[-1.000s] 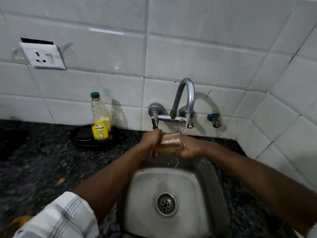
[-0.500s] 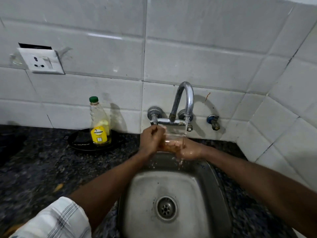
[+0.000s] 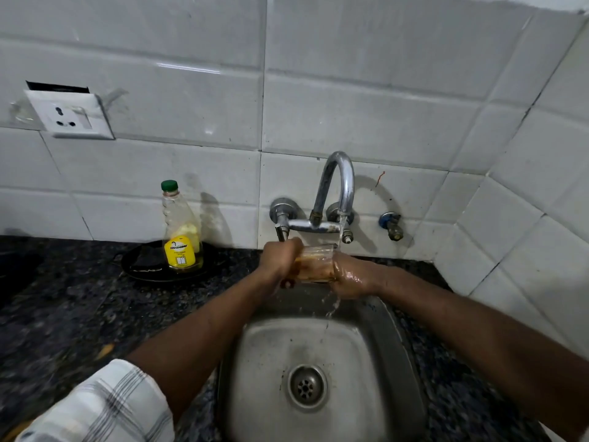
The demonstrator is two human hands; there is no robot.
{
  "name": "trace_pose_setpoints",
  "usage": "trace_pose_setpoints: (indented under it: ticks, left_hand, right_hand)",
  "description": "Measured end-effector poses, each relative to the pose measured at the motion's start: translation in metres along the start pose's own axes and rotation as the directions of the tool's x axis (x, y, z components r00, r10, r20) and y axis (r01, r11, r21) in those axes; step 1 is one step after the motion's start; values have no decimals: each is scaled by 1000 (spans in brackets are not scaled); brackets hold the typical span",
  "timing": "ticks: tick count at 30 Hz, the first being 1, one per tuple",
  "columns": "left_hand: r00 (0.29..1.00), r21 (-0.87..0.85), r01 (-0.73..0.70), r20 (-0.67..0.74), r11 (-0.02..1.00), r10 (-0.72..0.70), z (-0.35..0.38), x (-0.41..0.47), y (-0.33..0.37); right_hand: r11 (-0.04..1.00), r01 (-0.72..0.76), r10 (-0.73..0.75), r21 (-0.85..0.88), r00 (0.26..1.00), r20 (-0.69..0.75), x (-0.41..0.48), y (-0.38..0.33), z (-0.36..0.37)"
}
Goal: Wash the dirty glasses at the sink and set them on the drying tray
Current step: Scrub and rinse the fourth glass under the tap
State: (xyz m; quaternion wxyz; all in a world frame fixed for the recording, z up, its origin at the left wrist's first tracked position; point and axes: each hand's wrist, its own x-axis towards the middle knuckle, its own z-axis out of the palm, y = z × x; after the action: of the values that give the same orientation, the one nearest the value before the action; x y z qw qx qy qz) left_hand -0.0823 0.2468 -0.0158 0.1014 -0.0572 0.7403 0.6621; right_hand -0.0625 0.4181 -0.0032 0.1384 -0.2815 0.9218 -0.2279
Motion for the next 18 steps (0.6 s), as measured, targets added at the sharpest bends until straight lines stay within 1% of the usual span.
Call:
trace_pose_setpoints:
  ticks: [1,2,3,4,5,6,7,8,9,10,11,12,13,14,15,16,17,18]
  left_hand:
    - [995,-19,94,44,995,-93,-1,0,1]
    - [993,-36,101,61,994,-98,-3,0,1]
    - [998,-67,38,50,997,-34,-3,0,0]
    - [995,-90,-95,14,991,97,-2,1,-1]
    - [973,-85,-230,-21,969,229,-3,-3,-3]
    - [949,-53,-314,-49,948,311,-2,-6,-5]
    - [944,-16,-322,-78,947,320,-1,-5,-6]
    - [967,-15,-238,-96,971,235,0,-1,-4]
    - [992,-50,-101,-81,994,96,0,1,-1]
    - [999,-76,43,-27,996,-45,-1,2,2]
    - [991,-87,136,30,987,-133,-3,2,3]
    - [990,-83,134,47,987,-131,-4,3,3]
    - [998,-91,58,27,994,-56,-4,5,2]
    - [997,-111,-77,-19,991,76,-5,5,0]
    - [976,-133,-216,-55,967,210,-4,2,-3]
    - [953,-130,-302,-74,945,294,-2,-1,-6]
    - [950,-111,-309,-83,945,301,-1,-2,-7]
    - [969,-86,-238,-83,967,231,0,2,-7]
  right_hand:
    - [999,28,-27,-29,1000,15,0,-1,-2]
    - [1000,10,-9,-12,1000,20,-2,-1,-2]
    - [1000,0,-1,25,1000,27,-2,-2,-3]
    - [996,-4,3,92,1000,10,1,0,-4]
    - [992,-11,10,129,1000,4,1,-3,-7]
    - [989,-3,2,150,1000,3,3,-1,-8]
    - [992,18,-21,123,1000,17,3,0,-9]
    - [996,28,-31,90,999,30,4,1,-12]
    - [998,63,-63,-3,997,36,5,-1,-15]
    - [992,93,-92,-88,996,15,6,-1,-16]
    - [980,155,-156,-128,988,-1,5,-3,-16]
    - [984,145,-147,-108,989,-11,5,2,-13]
    - [992,107,-109,-73,994,-19,6,4,-10]
    - [997,67,-68,-39,997,-42,7,5,-10]
    - [999,38,-39,-20,998,-43,5,0,-12]
    - [1000,30,-30,-5,999,-36,5,0,-13]
    - [998,59,-59,-14,998,-22,4,-2,-14]
    - [999,47,-47,19,999,5,4,-1,-15]
